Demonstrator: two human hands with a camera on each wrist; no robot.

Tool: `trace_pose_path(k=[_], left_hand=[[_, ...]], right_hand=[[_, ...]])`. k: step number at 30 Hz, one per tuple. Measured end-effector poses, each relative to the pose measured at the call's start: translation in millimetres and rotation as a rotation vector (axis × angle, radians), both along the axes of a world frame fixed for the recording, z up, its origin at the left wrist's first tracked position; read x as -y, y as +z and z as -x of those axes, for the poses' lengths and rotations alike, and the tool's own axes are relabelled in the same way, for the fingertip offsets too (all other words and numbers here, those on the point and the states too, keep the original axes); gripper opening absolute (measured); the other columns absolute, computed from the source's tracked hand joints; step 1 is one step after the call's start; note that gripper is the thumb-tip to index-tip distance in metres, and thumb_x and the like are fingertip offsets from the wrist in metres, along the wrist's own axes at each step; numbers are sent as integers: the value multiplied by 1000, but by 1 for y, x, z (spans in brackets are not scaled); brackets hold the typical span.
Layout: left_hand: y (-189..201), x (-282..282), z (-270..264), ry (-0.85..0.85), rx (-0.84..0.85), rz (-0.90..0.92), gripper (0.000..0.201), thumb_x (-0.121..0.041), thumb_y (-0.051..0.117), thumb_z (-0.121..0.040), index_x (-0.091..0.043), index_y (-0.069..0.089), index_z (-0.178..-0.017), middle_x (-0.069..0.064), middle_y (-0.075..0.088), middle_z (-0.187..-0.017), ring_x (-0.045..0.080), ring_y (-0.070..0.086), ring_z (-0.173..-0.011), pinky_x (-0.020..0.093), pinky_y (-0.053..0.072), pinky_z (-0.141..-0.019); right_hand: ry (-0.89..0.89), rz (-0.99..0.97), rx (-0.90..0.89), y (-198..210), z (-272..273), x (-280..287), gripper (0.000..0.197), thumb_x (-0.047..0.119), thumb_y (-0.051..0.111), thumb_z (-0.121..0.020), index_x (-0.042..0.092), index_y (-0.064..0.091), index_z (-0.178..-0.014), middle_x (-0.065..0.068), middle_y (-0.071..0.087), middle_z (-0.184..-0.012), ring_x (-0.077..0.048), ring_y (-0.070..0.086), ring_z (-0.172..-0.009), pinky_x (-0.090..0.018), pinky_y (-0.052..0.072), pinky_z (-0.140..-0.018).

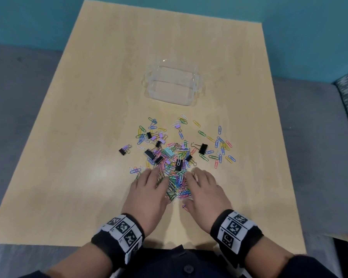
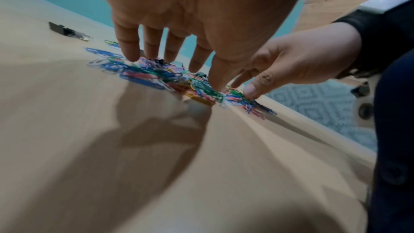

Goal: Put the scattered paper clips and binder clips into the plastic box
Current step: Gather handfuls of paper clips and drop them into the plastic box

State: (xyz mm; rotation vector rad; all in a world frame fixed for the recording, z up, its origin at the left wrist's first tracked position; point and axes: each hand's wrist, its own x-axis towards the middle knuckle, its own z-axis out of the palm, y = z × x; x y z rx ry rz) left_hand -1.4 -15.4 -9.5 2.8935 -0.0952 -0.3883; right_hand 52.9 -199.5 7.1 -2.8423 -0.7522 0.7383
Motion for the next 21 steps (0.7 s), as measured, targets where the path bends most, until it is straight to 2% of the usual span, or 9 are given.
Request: trace_pose_path(k=[2,4,8,11,14,18,21], left_hand=[[2,-2,0,89,2,0,62,-46,69,-72,-24,48,-126,8,48,-133,33,44,-118,46,49,-80],[0,-2,-2,110,-2,2,64,-47,71,-71,-25,48,-126,7,49,-129,31,45,-111,44,49,-75],[-6,2,-12,87,6,28,56,-40,72,-72,-25,53,-121,8,53,-120,32,45,-102,43,50,-74],[-10,1,-18,73,12,52,43,-30,74,-73,-23,58,-113,9,55,-113,32,45,-95,43,51,-73],[-12,-2,-22,73,35,52,32,-10,75,-66,-22,62,-93,5,55,-104,28,43,-86,35,47,-63],[-13,-8,-26,49,71,73,32,6,68,-56,-19,59,-74,2,53,-86,20,34,-71,28,32,-53],[-13,-12,-28,85,35,126,34,11,66,-57,-17,60,-74,0,52,-82,20,37,-68,32,40,-48]], right_hand=[[-65,31,15,1,-1,3,75,46,60,-81,24,23,-143,-5,28,-144,-30,35,-123,-44,47,-87],[-63,47,30,-1,-2,2,75,45,62,-80,25,25,-143,-5,37,-137,-31,40,-113,-44,49,-81],[1,19,20,-8,-9,-12,62,34,57,-88,20,30,-142,-9,42,-130,-32,39,-109,-44,47,-83],[14,15,-2,-8,-16,-18,53,23,61,-86,17,37,-133,-8,43,-123,-30,38,-103,-41,47,-79],[11,3,-26,-7,-25,-19,42,9,62,-82,15,44,-120,-8,43,-116,-29,39,-98,-35,39,-71],[7,-14,-33,-4,-33,-19,37,-5,51,-77,14,45,-108,-8,43,-108,-24,33,-82,-33,30,-65],[-1,-20,-57,0,-37,-17,35,-8,48,-76,16,43,-101,-5,37,-98,-23,31,-78,-32,24,-63]])
